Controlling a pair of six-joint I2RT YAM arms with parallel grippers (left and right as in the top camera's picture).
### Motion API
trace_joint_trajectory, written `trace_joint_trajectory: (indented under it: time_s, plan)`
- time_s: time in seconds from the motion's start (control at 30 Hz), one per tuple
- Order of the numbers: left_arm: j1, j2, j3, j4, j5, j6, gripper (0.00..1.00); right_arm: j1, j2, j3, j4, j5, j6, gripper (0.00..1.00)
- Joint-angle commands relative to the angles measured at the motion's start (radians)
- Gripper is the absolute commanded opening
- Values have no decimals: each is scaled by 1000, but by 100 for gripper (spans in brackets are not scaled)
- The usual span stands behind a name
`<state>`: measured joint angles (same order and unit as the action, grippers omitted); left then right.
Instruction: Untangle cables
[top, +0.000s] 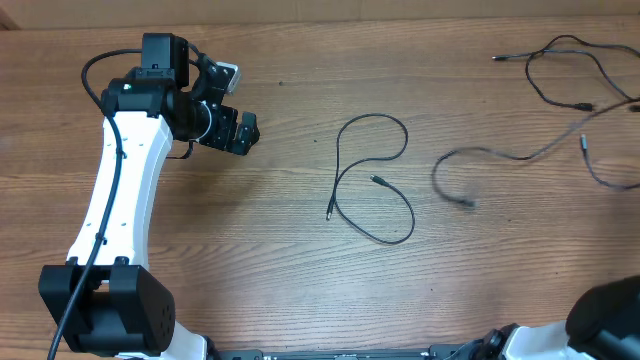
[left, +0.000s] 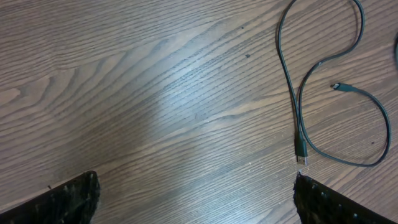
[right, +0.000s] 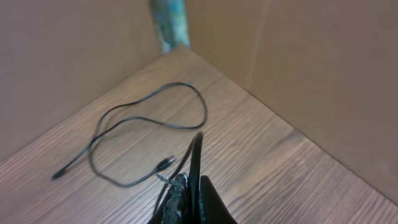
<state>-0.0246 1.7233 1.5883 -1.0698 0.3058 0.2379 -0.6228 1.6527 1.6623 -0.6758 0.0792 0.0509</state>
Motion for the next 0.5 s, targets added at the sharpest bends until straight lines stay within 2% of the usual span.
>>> trace_joint_trajectory:
  time_s: [0.0, 0.47]
  plan:
    - [-2, -24, 4, 1, -2, -6, 100, -51, 42, 14, 28, 5, 82, 4]
    - [-2, -24, 4, 1, -2, -6, 100, -81, 198, 14, 223, -13, 87, 4]
